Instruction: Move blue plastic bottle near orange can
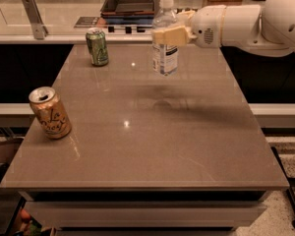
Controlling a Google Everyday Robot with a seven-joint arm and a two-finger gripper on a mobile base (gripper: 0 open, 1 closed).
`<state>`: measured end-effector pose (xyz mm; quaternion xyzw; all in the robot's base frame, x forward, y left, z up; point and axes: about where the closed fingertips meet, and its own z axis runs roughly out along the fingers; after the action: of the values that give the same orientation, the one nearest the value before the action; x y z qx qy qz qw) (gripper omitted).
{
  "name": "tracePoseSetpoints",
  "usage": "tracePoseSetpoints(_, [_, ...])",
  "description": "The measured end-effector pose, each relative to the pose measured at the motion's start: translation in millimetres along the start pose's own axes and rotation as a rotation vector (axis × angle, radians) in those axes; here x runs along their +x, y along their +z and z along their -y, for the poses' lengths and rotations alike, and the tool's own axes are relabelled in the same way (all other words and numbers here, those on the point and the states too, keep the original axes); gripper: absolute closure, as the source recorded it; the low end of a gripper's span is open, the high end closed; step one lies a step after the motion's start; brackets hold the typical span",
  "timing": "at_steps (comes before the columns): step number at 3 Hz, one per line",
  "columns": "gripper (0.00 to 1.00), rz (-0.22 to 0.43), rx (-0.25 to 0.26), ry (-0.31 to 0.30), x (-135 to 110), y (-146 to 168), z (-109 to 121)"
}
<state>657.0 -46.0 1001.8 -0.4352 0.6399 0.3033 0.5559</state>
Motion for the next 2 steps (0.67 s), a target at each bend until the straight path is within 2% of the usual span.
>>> tracePoseSetpoints(1, [1.00,0.011,-0.020,-0.010,-0.5,15.3,-47.8])
tracePoseSetpoints(2, [1.00,0.009,-0.027,0.007,3.2,30.2,-90.4])
